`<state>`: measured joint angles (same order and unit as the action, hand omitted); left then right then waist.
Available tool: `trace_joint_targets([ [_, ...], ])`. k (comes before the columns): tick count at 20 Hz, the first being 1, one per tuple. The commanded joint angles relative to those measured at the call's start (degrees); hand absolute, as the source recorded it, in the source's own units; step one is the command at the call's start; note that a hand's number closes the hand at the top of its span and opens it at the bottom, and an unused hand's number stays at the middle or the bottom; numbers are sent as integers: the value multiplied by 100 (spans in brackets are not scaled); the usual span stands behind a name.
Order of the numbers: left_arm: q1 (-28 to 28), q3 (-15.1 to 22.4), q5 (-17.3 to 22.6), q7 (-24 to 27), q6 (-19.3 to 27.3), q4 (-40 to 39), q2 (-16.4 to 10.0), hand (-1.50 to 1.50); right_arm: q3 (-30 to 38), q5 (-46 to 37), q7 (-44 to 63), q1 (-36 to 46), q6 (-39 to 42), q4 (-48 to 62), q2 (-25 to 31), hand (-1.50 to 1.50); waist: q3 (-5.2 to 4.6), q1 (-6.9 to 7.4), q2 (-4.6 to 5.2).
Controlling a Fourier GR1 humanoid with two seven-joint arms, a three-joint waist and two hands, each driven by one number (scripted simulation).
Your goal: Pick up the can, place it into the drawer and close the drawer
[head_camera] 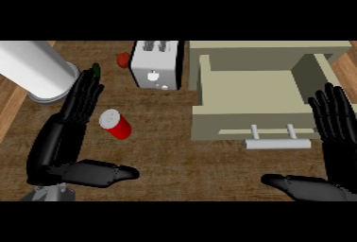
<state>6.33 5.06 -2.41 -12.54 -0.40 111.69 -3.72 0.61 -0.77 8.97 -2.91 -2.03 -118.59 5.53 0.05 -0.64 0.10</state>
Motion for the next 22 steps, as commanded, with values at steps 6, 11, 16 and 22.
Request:
trace_joint_targets([
  [6, 230, -311, 187, -899, -139, 141, -148, -150, 452, 396, 175, -576, 322, -251, 124, -150, -5, 46, -13],
  [11, -275, -9, 57, -1186, 85, 670, 123, -150, -34, -130, 112, -916, 172, -496, -242, -150, -5, 56, -17],
  [16, 222, -396, 122, -1076, 86, -12, 42, -150, 762, 465, -168, -740, 561, 0, 79, -150, -5, 49, -12],
  [22, 427, -608, 272, -688, -66, -656, -9, -150, 730, 434, -446, -812, 714, 156, -57, -150, -5, 47, -10],
])
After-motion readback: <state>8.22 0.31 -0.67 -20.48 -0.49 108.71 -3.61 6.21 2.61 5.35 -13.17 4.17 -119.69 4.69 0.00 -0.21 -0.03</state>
